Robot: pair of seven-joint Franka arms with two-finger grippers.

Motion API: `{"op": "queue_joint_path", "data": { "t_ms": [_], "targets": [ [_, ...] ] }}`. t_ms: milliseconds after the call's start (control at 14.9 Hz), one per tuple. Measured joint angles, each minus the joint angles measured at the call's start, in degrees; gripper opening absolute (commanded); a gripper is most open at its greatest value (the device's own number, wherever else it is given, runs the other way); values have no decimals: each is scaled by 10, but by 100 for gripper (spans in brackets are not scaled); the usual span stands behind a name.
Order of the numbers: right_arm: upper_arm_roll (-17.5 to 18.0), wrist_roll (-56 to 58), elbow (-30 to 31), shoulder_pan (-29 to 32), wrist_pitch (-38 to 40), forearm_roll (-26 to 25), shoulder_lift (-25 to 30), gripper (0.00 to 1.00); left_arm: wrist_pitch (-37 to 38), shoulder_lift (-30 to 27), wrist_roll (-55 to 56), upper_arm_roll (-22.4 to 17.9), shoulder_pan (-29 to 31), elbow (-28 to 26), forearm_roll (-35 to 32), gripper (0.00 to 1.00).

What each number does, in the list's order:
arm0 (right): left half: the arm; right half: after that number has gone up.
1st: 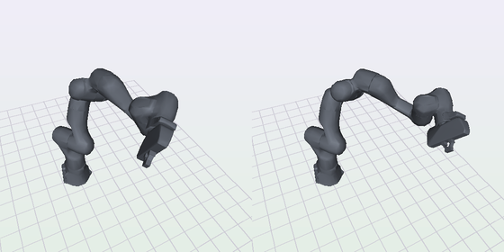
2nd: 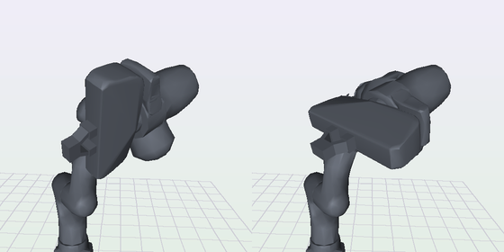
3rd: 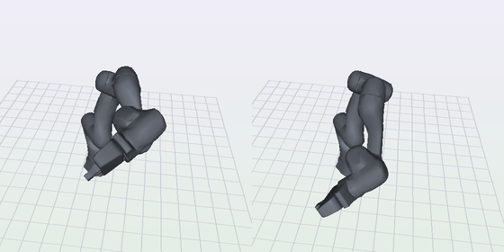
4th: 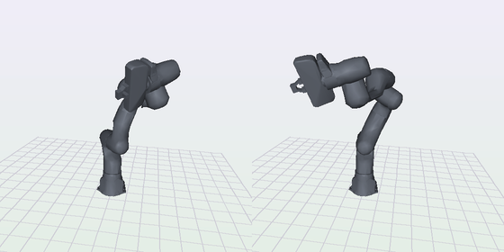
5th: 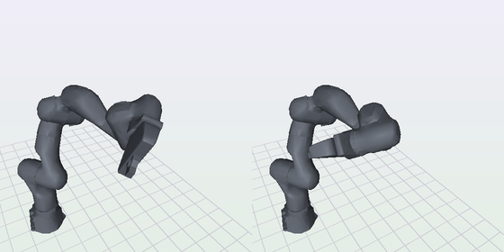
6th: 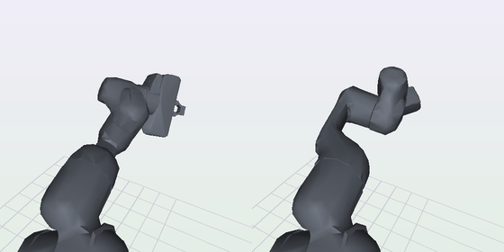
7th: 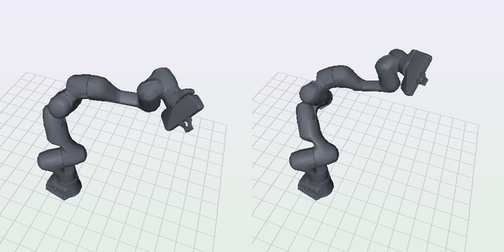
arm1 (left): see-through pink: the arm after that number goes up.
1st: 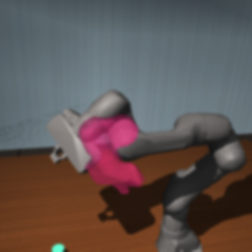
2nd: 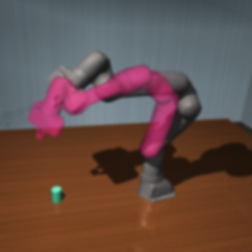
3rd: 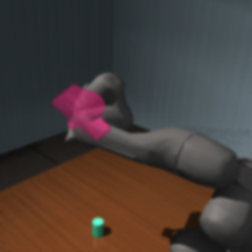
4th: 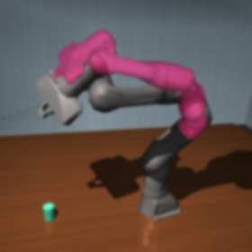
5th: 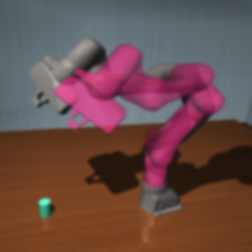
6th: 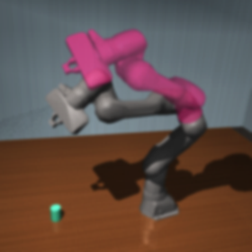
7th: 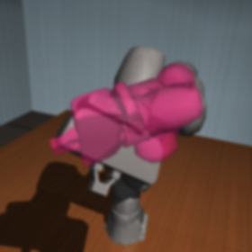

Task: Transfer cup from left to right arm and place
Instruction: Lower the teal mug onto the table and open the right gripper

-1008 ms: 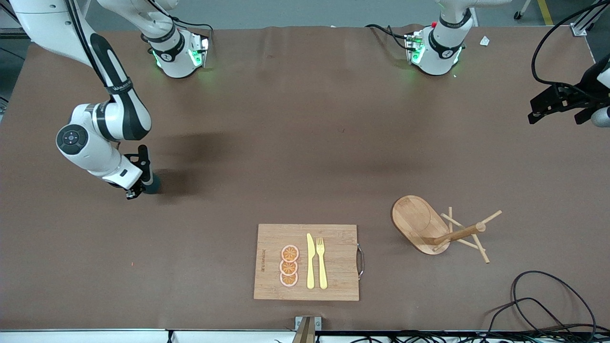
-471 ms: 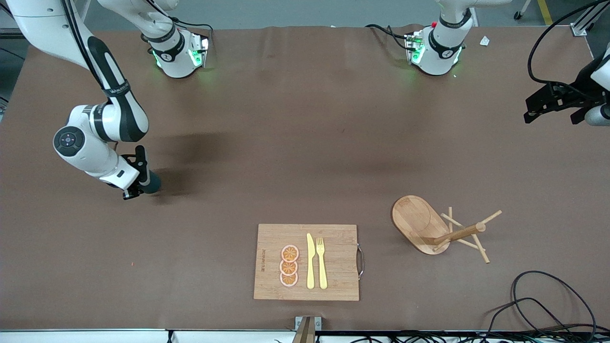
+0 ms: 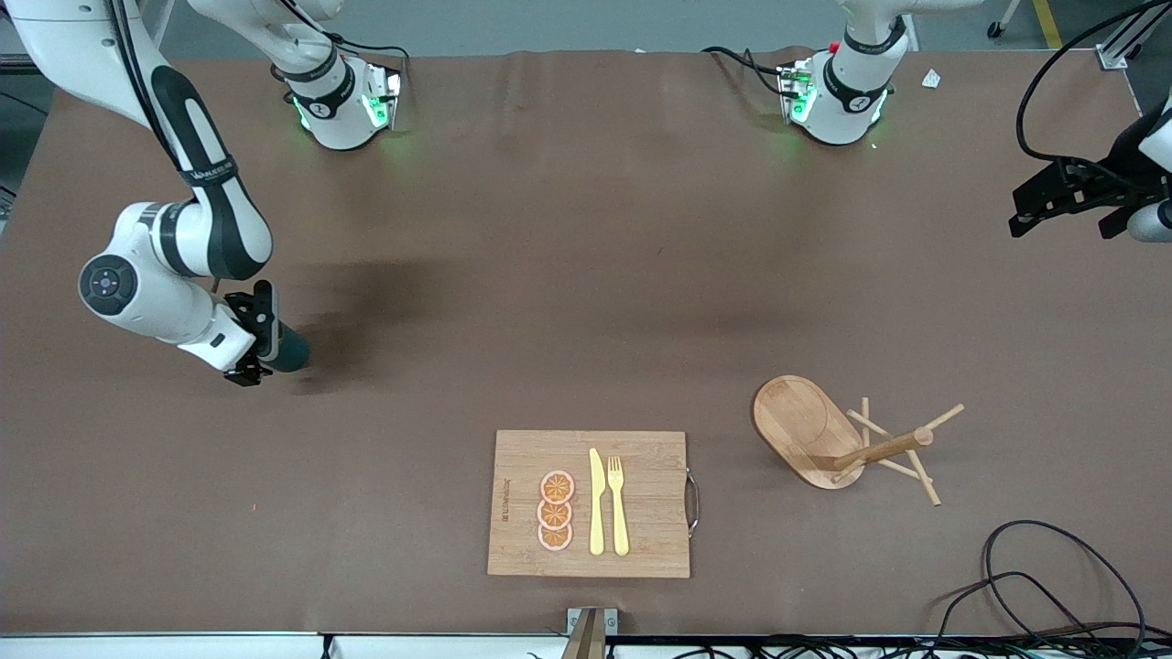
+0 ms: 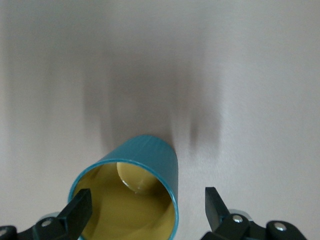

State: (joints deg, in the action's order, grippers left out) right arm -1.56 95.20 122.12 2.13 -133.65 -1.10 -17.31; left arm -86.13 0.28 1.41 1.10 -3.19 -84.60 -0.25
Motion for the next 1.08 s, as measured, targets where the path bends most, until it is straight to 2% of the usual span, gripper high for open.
{"op": "queue_joint_path", "data": {
  "t_ms": [538, 807, 1076],
  "targets": [
    [6, -225, -48, -26, 130, 1, 58, 100, 0, 3, 0, 1, -3, 0, 0, 100],
    [6, -450, -73, -49, 189, 1, 77, 100, 0, 3, 1, 1, -3, 0, 0, 100],
    [2, -606, -123, -56, 259, 1, 90, 100, 0, 3, 1, 0, -3, 0, 0, 100]
  ]
}}
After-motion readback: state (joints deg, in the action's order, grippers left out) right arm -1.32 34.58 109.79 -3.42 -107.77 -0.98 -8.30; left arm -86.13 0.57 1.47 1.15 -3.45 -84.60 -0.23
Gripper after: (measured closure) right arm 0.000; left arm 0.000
